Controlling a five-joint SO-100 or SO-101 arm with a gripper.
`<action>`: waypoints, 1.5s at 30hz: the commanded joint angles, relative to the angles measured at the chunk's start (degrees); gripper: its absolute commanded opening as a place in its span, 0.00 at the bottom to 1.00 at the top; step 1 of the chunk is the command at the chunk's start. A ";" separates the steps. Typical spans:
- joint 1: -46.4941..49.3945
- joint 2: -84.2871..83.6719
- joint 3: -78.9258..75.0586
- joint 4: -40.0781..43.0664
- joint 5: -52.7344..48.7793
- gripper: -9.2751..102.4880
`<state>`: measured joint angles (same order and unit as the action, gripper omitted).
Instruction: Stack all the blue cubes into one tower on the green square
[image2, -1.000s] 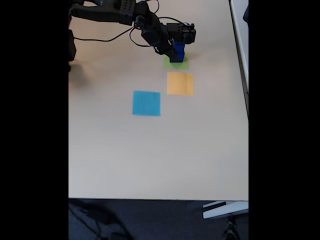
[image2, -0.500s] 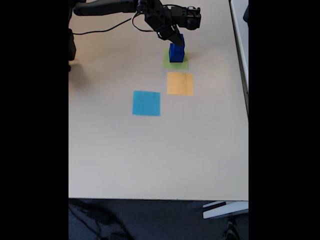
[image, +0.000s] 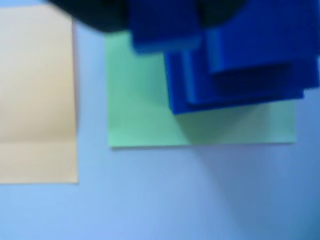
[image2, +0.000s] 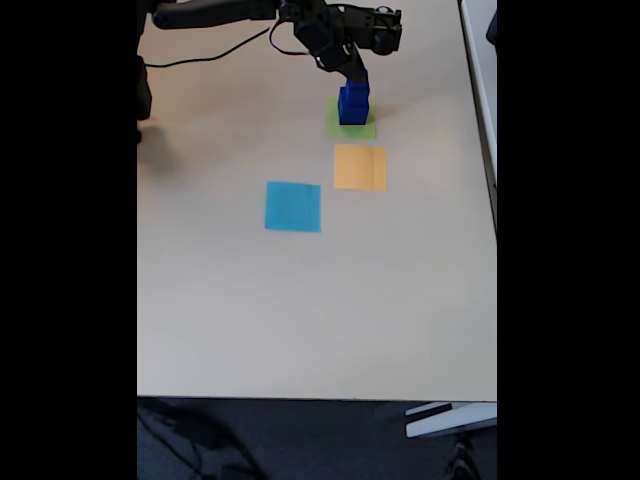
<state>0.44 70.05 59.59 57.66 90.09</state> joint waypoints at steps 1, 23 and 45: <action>-0.62 0.44 -4.48 -0.09 0.79 0.10; -2.37 -0.53 -5.19 -0.53 0.79 0.09; -3.60 -1.49 -5.19 -0.53 2.64 0.09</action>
<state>-3.08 67.85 58.62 57.66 92.29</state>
